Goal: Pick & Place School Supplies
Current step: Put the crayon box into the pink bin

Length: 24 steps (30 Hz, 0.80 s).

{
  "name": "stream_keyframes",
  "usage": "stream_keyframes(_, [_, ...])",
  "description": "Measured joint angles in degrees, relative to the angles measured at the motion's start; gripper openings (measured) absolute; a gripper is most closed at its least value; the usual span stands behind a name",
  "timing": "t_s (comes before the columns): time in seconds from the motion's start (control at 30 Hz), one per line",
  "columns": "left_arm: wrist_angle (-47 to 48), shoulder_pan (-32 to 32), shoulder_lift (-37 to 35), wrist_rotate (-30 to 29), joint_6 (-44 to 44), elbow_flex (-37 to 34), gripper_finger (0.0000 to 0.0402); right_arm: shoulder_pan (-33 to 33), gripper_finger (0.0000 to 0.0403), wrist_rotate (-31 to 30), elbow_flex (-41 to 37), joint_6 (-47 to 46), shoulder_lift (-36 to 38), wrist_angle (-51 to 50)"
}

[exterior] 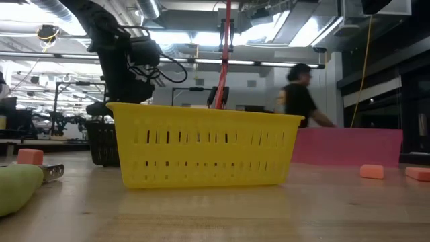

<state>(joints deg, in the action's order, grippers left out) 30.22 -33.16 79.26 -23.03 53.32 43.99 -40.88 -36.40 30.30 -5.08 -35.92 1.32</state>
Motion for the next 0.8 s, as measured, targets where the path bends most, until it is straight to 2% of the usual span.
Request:
stream_keyframes(0.5, [0.1, 0.6, 0.0, 3.8, -5.6, 0.0, 0.0139, 0.0, 0.0150, 0.4, 0.0, -0.3, 0.0, 0.0])
stream_keyframes(0.63, [1.2, 0.6, 0.0, 4.8, -6.5, 0.0, 0.0119, 0.0, 0.0150, 0.4, 0.0, -0.2, 0.0, 0.0])
stream_keyframes(0.8, [2.0, 0.6, 0.0, 5.2, -8.3, 0.0, 0.0072, 0.0, 0.0150, 0.9, 0.0, -0.2, 0.0, 0.0])
